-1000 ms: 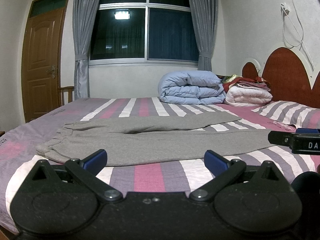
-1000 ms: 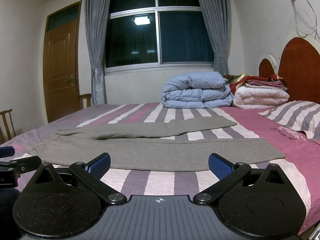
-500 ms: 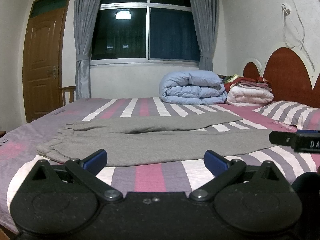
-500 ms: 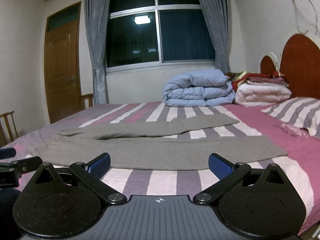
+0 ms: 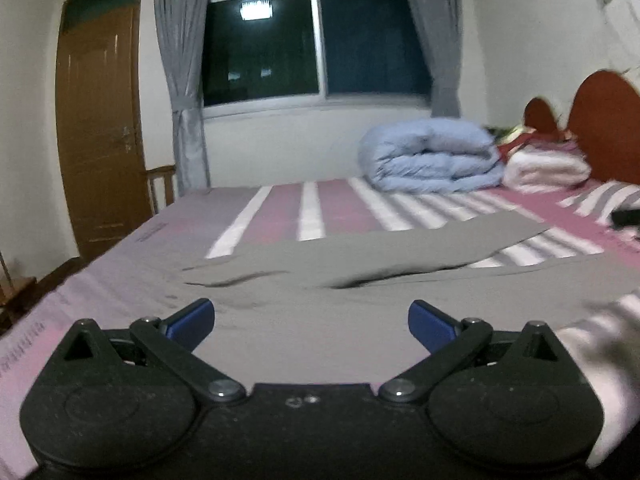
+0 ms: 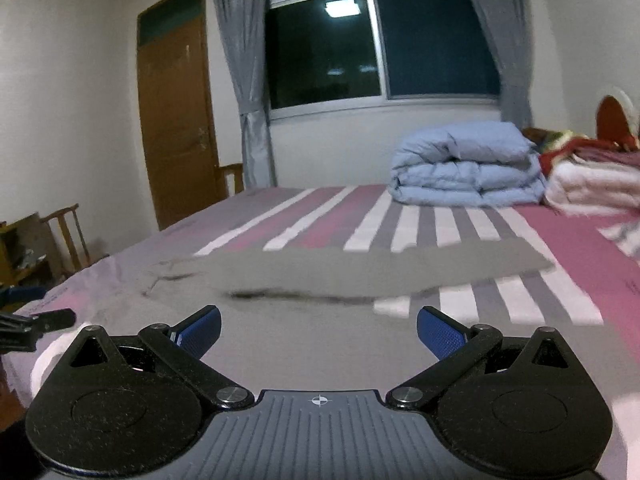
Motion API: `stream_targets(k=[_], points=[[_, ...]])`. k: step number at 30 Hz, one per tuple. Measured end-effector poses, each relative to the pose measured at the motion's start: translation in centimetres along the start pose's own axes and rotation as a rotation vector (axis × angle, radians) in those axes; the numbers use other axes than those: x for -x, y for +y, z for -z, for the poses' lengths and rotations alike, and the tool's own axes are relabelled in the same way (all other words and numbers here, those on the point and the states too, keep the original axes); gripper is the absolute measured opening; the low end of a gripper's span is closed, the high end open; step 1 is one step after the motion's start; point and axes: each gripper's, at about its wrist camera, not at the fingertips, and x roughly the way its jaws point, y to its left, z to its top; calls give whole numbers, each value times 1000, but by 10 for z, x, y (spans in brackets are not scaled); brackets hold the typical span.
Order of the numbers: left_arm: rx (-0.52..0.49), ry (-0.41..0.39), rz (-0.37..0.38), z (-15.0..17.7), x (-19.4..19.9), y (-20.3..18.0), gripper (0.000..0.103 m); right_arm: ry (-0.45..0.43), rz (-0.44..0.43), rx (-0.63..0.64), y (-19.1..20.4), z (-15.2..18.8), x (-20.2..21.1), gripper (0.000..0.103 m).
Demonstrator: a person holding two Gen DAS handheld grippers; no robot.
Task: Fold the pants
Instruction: 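Lower both grippers to the sweatpants leg hems and close on them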
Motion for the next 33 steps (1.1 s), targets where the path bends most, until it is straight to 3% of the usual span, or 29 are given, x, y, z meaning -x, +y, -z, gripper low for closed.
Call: stream_targets(k=[6, 9, 13, 16, 20, 23, 24, 25, 26, 30, 33], points=[[77, 15, -119, -32, -62, 82, 97, -19, -46, 55, -7, -65, -78, 103], [91, 37, -160, -42, -93, 101, 97, -12, -69, 59, -5, -82, -119, 103], [145, 94, -117, -42, -130, 127, 97, 25, -107, 90, 2, -87, -172, 103], [120, 142, -73, -42, -157, 143, 97, 62, -141, 133, 12, -85, -212, 103], [15, 190, -81, -45, -204, 163, 76, 111, -155, 199, 18, -83, -276, 103], [51, 212, -24, -47, -239, 187, 71, 157, -165, 216, 19, -80, -323, 102], [77, 235, 6, -47, -254, 197, 65, 165, -174, 228, 20, -80, -339, 93], [89, 245, 14, -48, -266, 203, 64, 180, -187, 248, 22, -79, -357, 73], [87, 256, 26, -47, -278, 208, 65, 201, -194, 260, 22, -79, -371, 66], [46, 365, 21, -39, -332, 221, 62, 246, -213, 311, 21, -73, -424, 64], [53, 402, 15, -35, -361, 231, 63, 280, -216, 348, 19, -68, -460, 64]])
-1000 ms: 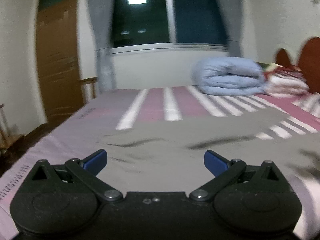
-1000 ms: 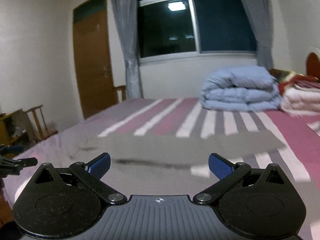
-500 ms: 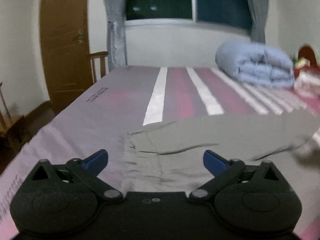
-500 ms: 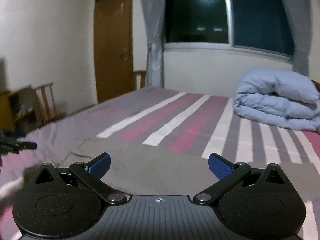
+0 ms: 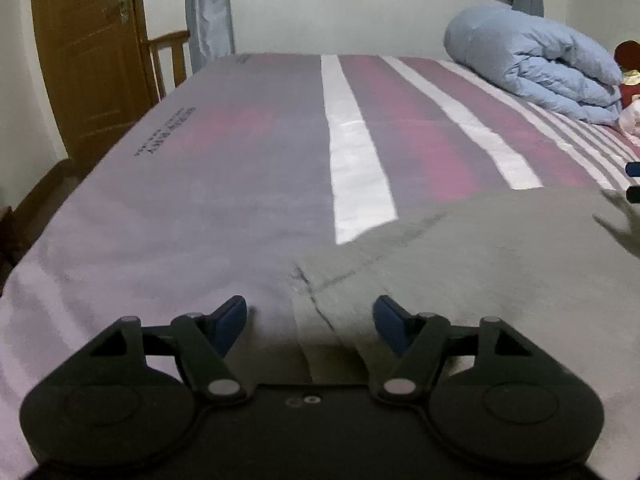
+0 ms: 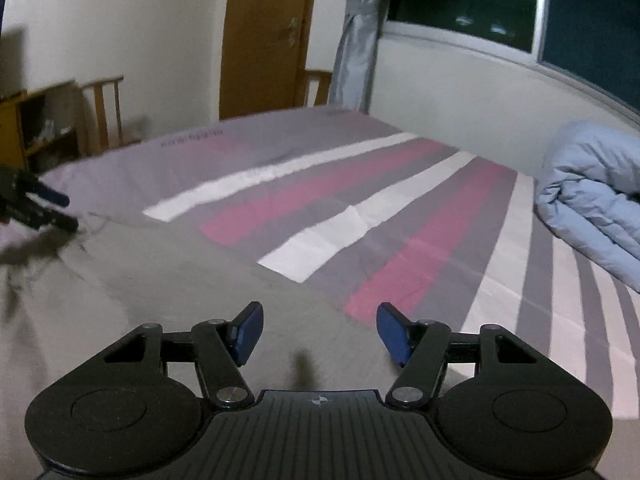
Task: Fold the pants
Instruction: 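Lower both grippers to the sweatpants leg hems and close on them, then lift the hems with both grippers and fold them over toward the waistband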
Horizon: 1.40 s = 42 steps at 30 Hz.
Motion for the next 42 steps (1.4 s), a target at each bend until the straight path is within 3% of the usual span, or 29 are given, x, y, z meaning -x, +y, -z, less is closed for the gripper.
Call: stream_targets(k=[8, 13, 14, 15, 17, 19, 20, 21, 25, 32, 36, 42], points=[[12, 53, 78, -12, -43, 8, 63, 118, -39, 63, -25, 12, -61, 64], [82, 84, 176, -19, -59, 20, 64, 163, -71, 71, -38, 19, -84, 64], [72, 87, 189, -20, -61, 19, 63, 164, -76, 73, -39, 20, -85, 64], [60, 85, 193, -20, -62, 18, 55, 169, -85, 73, -40, 20, -88, 64], [45, 74, 215, -19, -63, 13, 38, 189, -109, 54, -39, 21, -93, 51], [43, 39, 185, -18, -62, 7, 28, 183, -127, 48, -38, 20, -92, 7], [54, 14, 192, -17, -59, 6, 19, 182, -122, 59, -35, 19, -90, 6], [56, -19, 195, -16, -54, 4, 16, 177, -109, 75, -33, 17, -86, 5], [63, -158, 228, -10, -19, 10, 13, 105, -101, 100, -20, 7, -47, 5], [65, -330, 319, 5, 64, 15, 10, -9, -82, 197, 24, -3, 59, 5], [57, -379, 345, 27, 107, 2, 10, -39, -60, 223, 52, 12, 113, 5], [54, -390, 330, 83, 154, -18, 10, -73, -36, 243, 112, 68, 177, 5]])
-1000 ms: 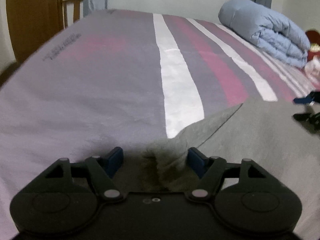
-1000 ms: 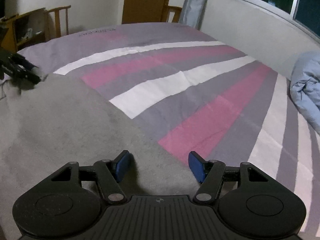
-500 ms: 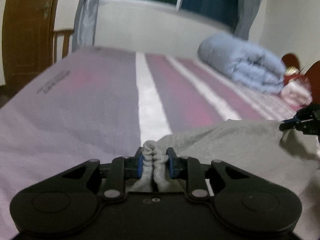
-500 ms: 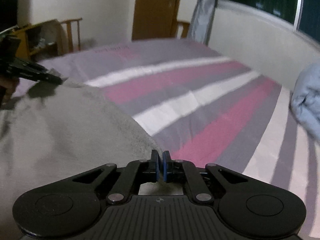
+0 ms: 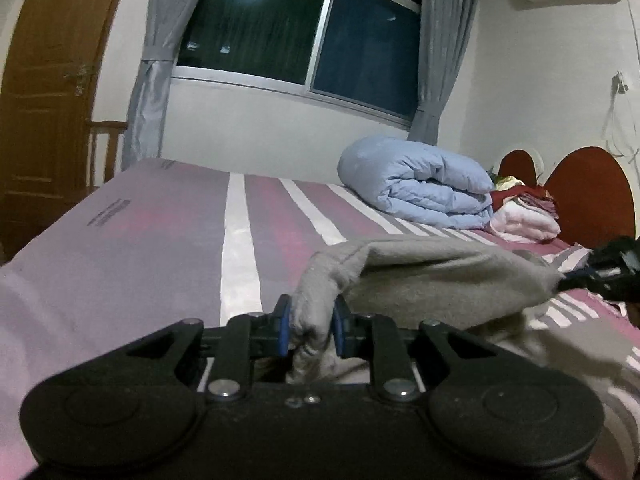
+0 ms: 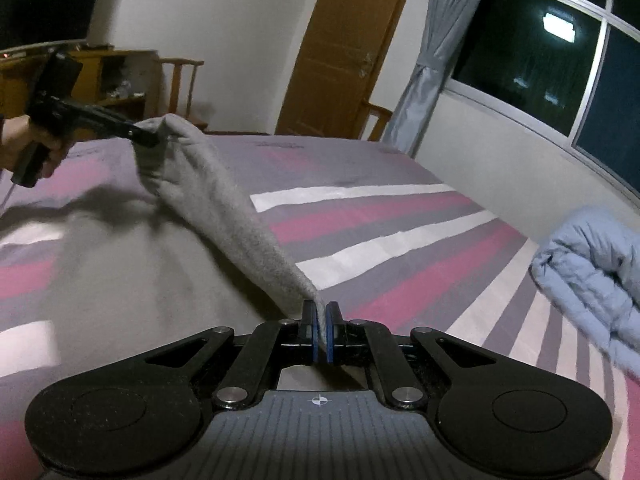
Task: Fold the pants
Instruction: 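Lift the hems with both grippers and fold them over toward the waistband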
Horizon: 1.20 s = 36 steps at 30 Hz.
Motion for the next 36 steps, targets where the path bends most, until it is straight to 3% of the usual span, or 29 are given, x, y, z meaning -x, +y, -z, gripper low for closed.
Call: stream_targets(k=[2, 6, 9, 12, 14, 15, 18, 24, 28, 32, 34, 36], points=[[5, 26, -28, 19, 14, -7, 12, 11, -11, -27, 23, 20, 12, 5], [51, 137, -138, 50, 30, -14, 28, 45, -1, -87, 76, 64, 23, 6], [120, 171, -254, 67, 44, -17, 30, 1, 77, -191, 95, 86, 38, 7], [215, 151, -328, 74, 59, -25, 34, -29, 147, -366, 93, 98, 49, 7], [281, 106, -337, 73, 68, -34, 41, -54, 166, -494, 86, 104, 56, 8], [309, 88, -325, 71, 72, -38, 45, -68, 177, -556, 82, 107, 59, 16], [395, 63, -272, 68, 70, -42, 51, -113, 205, -678, 77, 107, 65, 63], [550, 99, -206, 68, 44, -26, 39, -133, 144, -870, 51, 104, 58, 63], [607, 154, -210, 74, 29, -17, 38, -116, 87, -1020, 27, 111, 50, 63], [641, 139, -212, 79, 28, -12, 38, -70, 74, -1091, 12, 116, 33, 62], [643, 135, -217, 80, 27, -9, 35, -47, 76, -1096, 9, 118, 25, 42], [621, 151, -253, 81, 24, -7, 20, -20, 93, -1104, 8, 120, 19, 30]])
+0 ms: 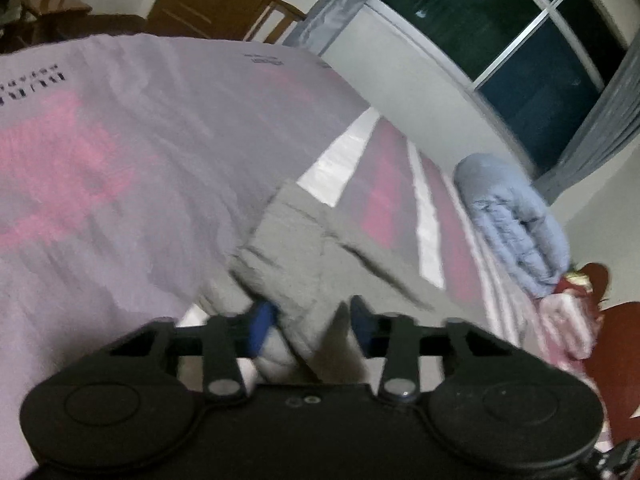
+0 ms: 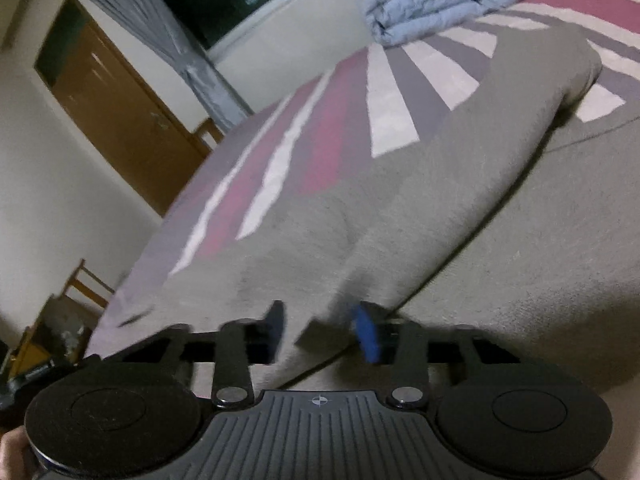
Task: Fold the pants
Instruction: 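Lift the hems with both grippers and fold them over toward the waistband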
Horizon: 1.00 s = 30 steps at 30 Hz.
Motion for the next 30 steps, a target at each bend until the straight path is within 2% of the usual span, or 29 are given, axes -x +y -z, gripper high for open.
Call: stream_targets(k=[1, 4, 9, 12, 15, 17, 18, 20, 21, 23, 24, 25, 27, 30], points=[[-9, 4, -8, 0, 0, 1, 19, 1, 12, 0, -2, 0, -1, 15], [-37, 13, -7, -3, -2, 0, 17, -11, 16, 45, 2, 2, 5, 6], [-71, -42, 48, -18, 16, -4, 16, -114, -49, 101, 19, 7, 42, 3], [-121, -46, 47, -19, 23, -6, 16, -108, -83, 126, 22, 20, 57, 1], [-163, 25, -22, -1, 13, 0, 15, -43, -43, 149, 17, 47, 53, 1], [-120, 29, -11, 8, 13, 11, 15, 8, -6, 117, 5, 62, 45, 1], [-85, 22, 6, 10, 16, 15, 15, 15, 0, 98, -3, 67, 45, 1], [-78, 8, 17, 9, 21, 15, 16, -39, 12, 69, -7, 68, 57, 2], [-89, 6, 9, 9, 23, 13, 20, -66, 15, 59, -8, 66, 63, 3], [-91, -1, 0, 7, 22, 12, 24, -71, 13, 52, -8, 59, 68, 37], [-83, -8, -10, 7, 23, 11, 28, -80, 21, 52, -7, 57, 69, 80], [-71, -12, -12, 6, 22, 11, 29, -105, 46, 50, -3, 48, 67, 95], [-60, -18, -12, 7, 22, 10, 29, -128, 40, 58, 2, 41, 67, 94], [-70, -16, -16, 8, 19, 9, 30, -88, 64, 66, 17, 33, 55, 72]])
